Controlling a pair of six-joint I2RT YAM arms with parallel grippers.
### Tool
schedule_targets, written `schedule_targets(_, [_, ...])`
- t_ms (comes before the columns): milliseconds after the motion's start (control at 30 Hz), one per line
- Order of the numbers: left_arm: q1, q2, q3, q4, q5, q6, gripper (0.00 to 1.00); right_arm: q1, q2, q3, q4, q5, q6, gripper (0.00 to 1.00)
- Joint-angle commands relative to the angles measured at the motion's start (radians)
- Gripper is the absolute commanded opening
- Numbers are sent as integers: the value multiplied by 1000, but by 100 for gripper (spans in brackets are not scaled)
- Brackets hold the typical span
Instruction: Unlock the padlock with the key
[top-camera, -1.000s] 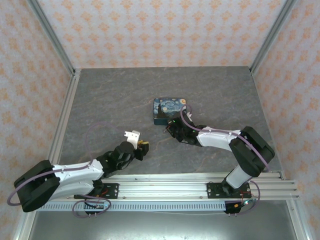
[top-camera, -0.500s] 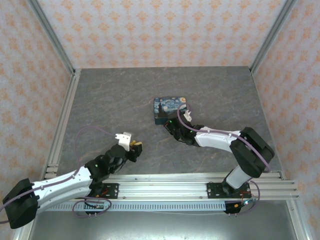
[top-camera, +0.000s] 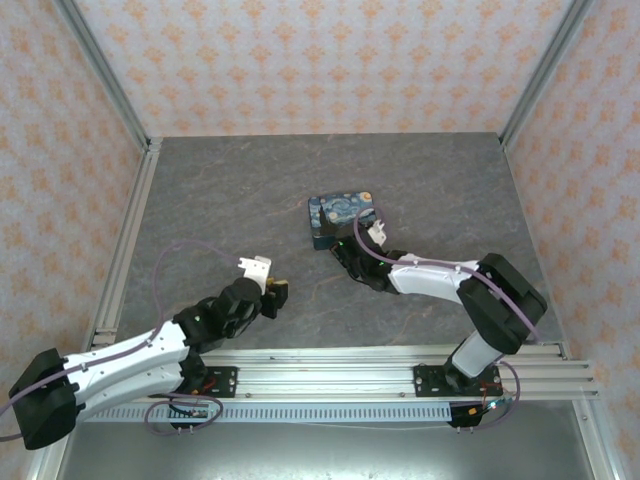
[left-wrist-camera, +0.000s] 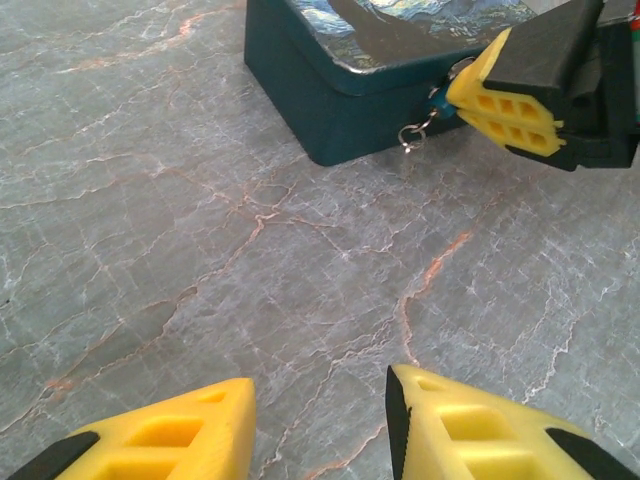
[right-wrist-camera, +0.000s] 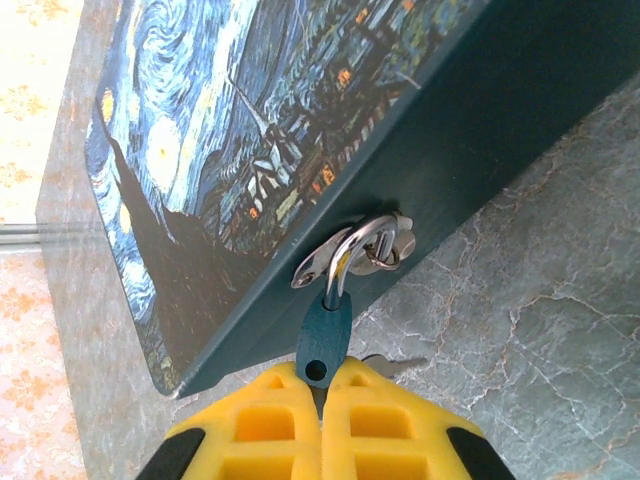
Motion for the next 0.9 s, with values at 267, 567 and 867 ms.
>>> schedule_targets(267, [11, 114, 99, -55, 40, 11, 39, -13, 60, -64, 141, 12, 34, 0])
schedule_targets(567, [11, 134, 111, -48, 49, 15, 39, -33, -15, -91, 121, 72, -5, 0])
schedule_targets(867, [10, 169, 133, -52, 60, 16, 39, -39, -62, -85, 73, 108, -33, 0])
